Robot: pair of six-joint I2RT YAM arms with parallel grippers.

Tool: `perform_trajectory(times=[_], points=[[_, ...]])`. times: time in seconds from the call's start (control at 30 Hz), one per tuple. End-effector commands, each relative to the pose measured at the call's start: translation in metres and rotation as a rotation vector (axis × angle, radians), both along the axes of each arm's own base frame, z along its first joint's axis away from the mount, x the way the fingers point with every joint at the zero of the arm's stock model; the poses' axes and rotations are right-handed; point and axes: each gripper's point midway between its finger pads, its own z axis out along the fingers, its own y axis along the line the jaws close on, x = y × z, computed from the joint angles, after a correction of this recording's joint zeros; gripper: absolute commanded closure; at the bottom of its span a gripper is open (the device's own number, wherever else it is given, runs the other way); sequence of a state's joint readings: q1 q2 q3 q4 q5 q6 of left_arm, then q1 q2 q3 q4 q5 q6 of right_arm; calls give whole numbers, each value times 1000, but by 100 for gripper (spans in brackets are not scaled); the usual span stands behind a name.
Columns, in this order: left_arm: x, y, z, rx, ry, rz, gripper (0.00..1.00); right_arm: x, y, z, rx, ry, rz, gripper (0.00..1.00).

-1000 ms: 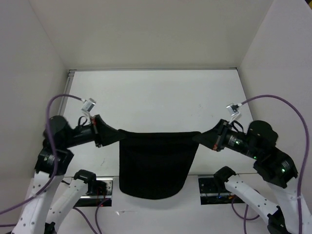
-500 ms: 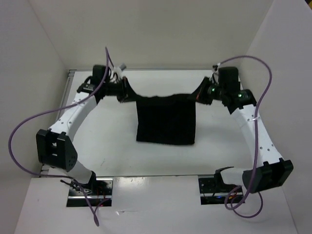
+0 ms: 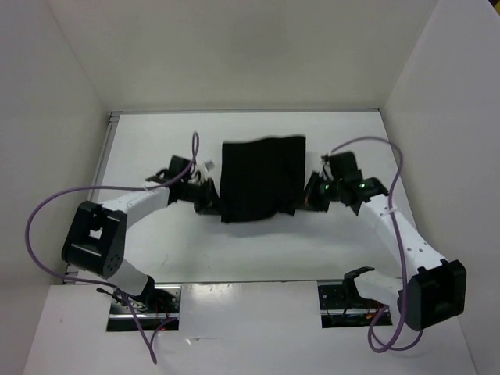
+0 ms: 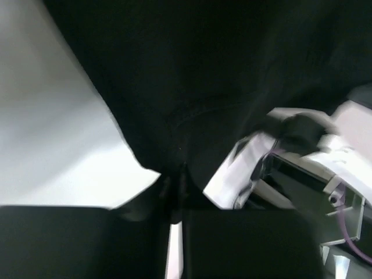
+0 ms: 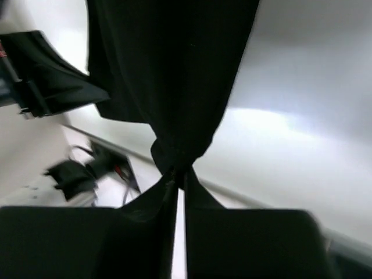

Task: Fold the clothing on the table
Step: Flatten the skirt out

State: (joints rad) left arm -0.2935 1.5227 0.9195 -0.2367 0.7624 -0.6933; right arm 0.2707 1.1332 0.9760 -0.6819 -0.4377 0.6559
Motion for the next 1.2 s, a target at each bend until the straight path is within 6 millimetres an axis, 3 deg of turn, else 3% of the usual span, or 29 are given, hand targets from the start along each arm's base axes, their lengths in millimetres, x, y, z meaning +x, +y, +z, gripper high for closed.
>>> perform_trajectory(times=[0.0,0.03,0.1,0.17,0.2,0.23,0.27,0.3,0.37,0.4,0.5,0.53,0.57,0.6,0.63,0.67,0.7,0.83,1.07,1.17], points=[[-47,5,-56,95,156,9,83,-78,16,-36,28,239,-16,88],[-57,9,-66,132,190,13,54,-103,15,-54,18,321,-22,79],[-69,20,-65,201,201,40,29,-134,3,-42,24,345,-110,66],[-65,26,-37,216,142,93,10,-135,-15,-16,49,241,-212,58],[-55,30,-26,239,93,137,8,-133,-18,4,66,194,-234,56],[-47,30,-9,228,34,155,7,-133,-22,8,56,184,-248,56],[-31,26,14,206,-22,179,5,-130,-23,7,37,183,-250,56],[-22,24,22,203,-44,187,5,-123,-19,-3,4,209,-243,56],[-1,16,24,201,-61,183,9,-103,-6,-4,10,162,-201,58],[11,9,34,177,-82,175,14,-96,0,-8,8,161,-184,58],[29,-8,21,142,-57,125,54,-63,8,-18,-62,123,-174,61],[39,-15,16,121,-56,108,65,-50,5,-33,-128,143,-193,64],[40,-19,9,120,-40,106,87,-37,0,-38,-158,129,-200,65],[45,-24,0,112,-12,105,94,-26,0,-38,-169,121,-199,67],[50,-26,-6,110,-16,105,97,-16,-1,-52,-203,151,-196,69],[53,-29,-7,97,-4,103,100,-4,-3,-53,-220,129,-204,76],[55,-30,-24,112,29,102,100,3,-6,-60,-239,134,-214,79],[59,-31,-50,158,72,119,100,22,-8,-91,-314,208,-210,91],[55,-15,-106,285,175,180,100,36,-13,-158,-416,350,-175,92],[70,-10,-118,279,187,214,100,52,-15,-167,-429,357,-190,92]])
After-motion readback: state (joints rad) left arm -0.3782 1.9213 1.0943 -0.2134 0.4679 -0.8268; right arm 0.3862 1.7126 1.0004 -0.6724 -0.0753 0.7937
